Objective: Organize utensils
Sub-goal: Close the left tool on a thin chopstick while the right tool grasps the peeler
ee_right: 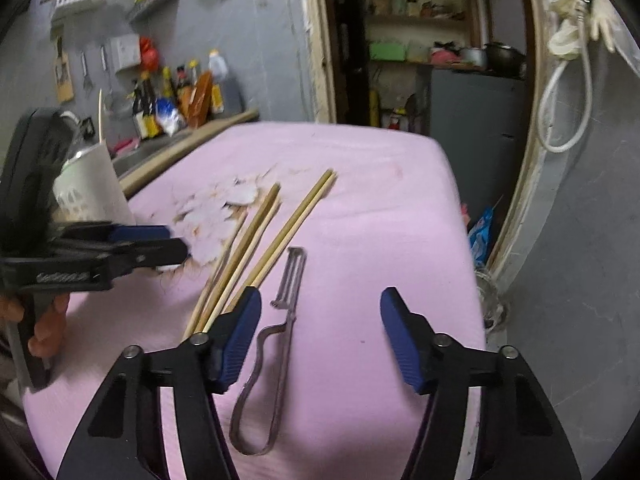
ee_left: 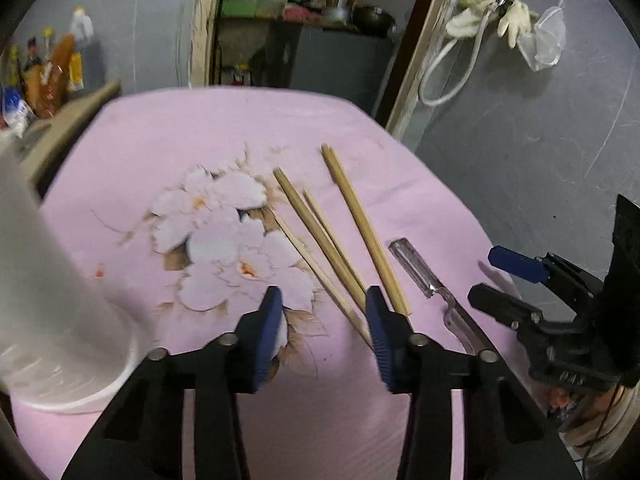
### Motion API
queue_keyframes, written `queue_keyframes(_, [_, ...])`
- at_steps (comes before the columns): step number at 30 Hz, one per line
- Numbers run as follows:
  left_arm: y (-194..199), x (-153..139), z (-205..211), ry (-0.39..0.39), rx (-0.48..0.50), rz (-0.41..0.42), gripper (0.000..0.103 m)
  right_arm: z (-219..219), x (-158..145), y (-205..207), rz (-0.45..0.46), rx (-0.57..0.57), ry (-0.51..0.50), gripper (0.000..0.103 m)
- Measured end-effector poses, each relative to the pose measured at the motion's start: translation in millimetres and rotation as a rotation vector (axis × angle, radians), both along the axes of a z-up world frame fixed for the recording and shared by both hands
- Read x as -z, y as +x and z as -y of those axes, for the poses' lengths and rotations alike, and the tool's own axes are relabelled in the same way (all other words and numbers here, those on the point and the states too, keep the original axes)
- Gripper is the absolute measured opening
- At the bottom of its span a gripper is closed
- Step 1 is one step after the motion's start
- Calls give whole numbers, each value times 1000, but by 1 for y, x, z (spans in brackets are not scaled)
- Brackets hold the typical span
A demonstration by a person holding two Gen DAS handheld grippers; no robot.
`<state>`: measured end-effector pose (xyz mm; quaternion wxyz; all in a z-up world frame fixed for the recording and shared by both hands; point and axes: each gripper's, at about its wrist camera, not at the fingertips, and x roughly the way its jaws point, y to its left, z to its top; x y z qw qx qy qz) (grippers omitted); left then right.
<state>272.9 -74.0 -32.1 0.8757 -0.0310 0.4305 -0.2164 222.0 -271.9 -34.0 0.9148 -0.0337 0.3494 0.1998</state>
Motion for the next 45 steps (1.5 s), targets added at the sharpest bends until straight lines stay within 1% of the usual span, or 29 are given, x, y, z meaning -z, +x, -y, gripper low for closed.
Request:
queue_keyframes(2, [7,3,-1,-5,-4,-32,29,-5,3,2,-15,-18,-15,54])
queue_keyframes(6, [22,10,-6,-41,-27,-90,22,-13,8,9,-49,-42,-42,50])
queue_keyframes(8, [26,11,-9,-58,-32,-104,21,-16,10,12,-67,-46,-59,47])
queue_keyframes(13, [32,10,-10,-68,-43,-122,20,-23,13,18,-75,-38,-103,43])
queue_keyframes(16, [36,10,-7,-63,-52,-124,18,-31,13,22,-77,-38,-146,42])
queue_keyframes(20, [42,12,-1,-57,-54,-125,9,-41,14,31,-76,-43,-213,42])
queue_keyframes(23, [44,13,0,-60,-51,-131,8,-48,17,36,-70,-39,-257,42])
queue_keyframes(25, [44,13,-1,-68,-48,-135,8,-51,18,38,-71,-38,-266,42])
queue_keyframes(28, [45,14,-2,-75,-43,-140,6,-51,18,37,-68,-27,-279,34])
queue_keyframes(29, [44,14,-2,-75,-40,-141,6,-50,18,37,-68,-24,-280,32])
queue_keyframes(32, [41,14,0,-75,-30,-143,5,-47,15,35,-79,-22,-272,20])
queue_keyframes(35, [36,13,1,-76,-20,-145,4,-46,13,35,-100,-29,-259,13])
queue_keyframes(37, [30,13,0,-74,-14,-143,3,-43,11,34,-115,-31,-239,11])
queue_keyframes(39, [24,11,0,-73,-8,-138,3,-38,10,32,-134,-32,-184,10])
queue_keyframes(40, [20,10,-1,-72,-5,-133,3,-37,10,30,-136,-29,-171,10])
queue_keyframes(42, [13,8,-2,-77,-2,-126,2,-35,9,21,-110,-23,-155,10])
queue_keyframes(45, [0,4,-2,-83,-1,-94,2,-30,5,8,-74,-15,-93,10])
